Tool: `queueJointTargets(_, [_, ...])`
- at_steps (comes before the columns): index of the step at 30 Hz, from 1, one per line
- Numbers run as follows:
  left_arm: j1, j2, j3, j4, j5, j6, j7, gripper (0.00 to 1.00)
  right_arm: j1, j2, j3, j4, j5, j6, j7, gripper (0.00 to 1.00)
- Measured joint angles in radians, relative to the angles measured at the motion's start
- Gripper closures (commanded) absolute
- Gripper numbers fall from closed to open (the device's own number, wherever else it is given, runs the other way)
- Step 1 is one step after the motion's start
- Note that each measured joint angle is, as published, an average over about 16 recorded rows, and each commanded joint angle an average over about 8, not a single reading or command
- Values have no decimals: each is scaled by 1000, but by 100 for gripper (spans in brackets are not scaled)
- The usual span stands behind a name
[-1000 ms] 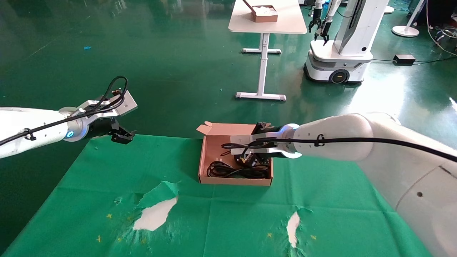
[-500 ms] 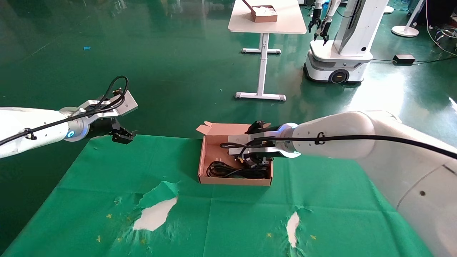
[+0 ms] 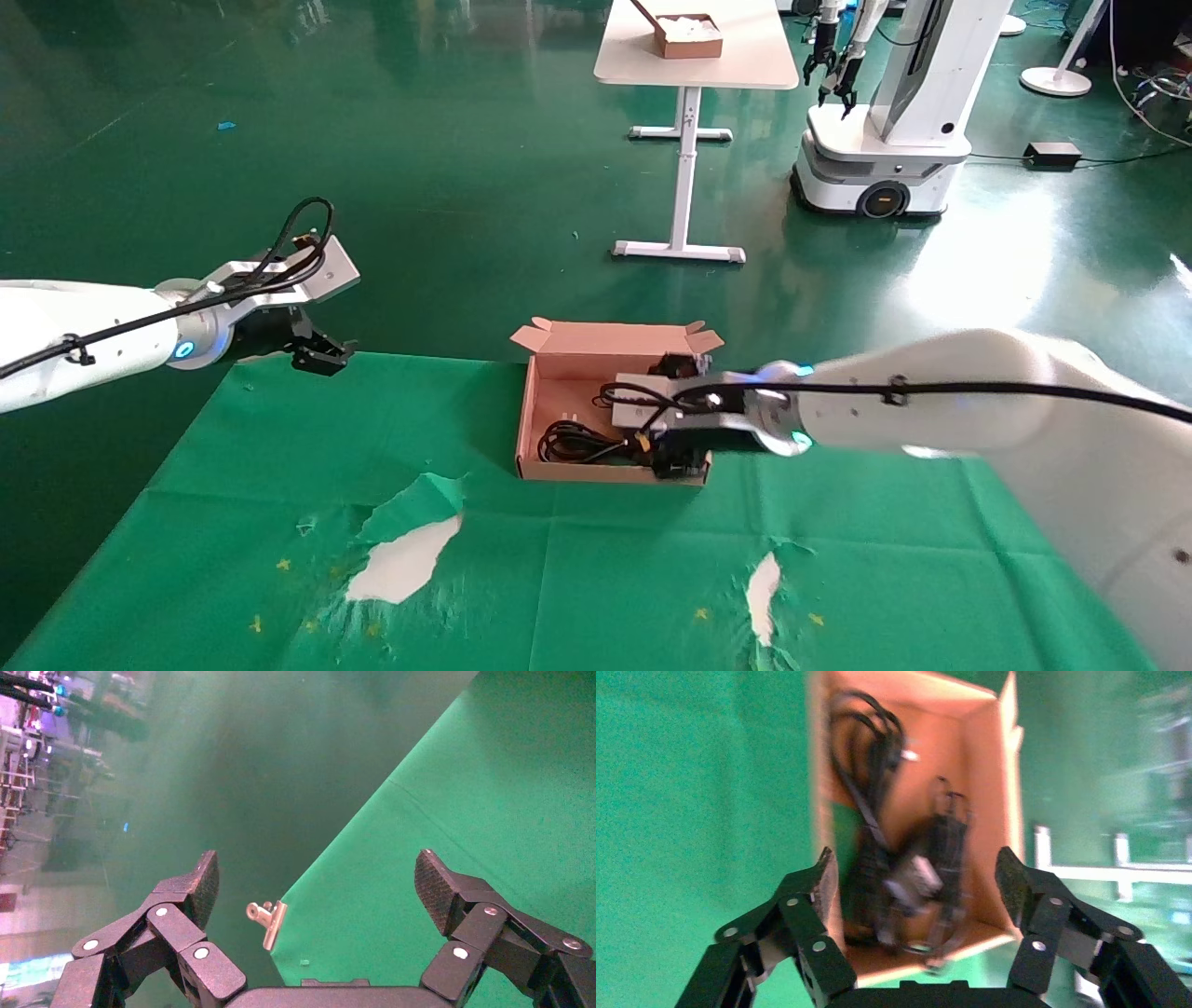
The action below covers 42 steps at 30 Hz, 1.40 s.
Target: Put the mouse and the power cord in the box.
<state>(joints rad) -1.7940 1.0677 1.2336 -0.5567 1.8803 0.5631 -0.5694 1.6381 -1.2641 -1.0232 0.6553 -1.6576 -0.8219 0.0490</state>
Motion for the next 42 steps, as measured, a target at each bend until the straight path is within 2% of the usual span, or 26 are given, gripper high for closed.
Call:
queueJointTargets(24, [17,-11,-23,-17,-27,22,9,0,-264,306,348,295,434,-316,65,0])
queueJointTargets(31, [71,-45,-93,-71,-112,91,37,0,-340,394,449,380,560,-407,84,0])
queueJointTargets(42, [200,-127,-265,-202,-319,259,106,0,-461,534,608,515,759,-551,113,0])
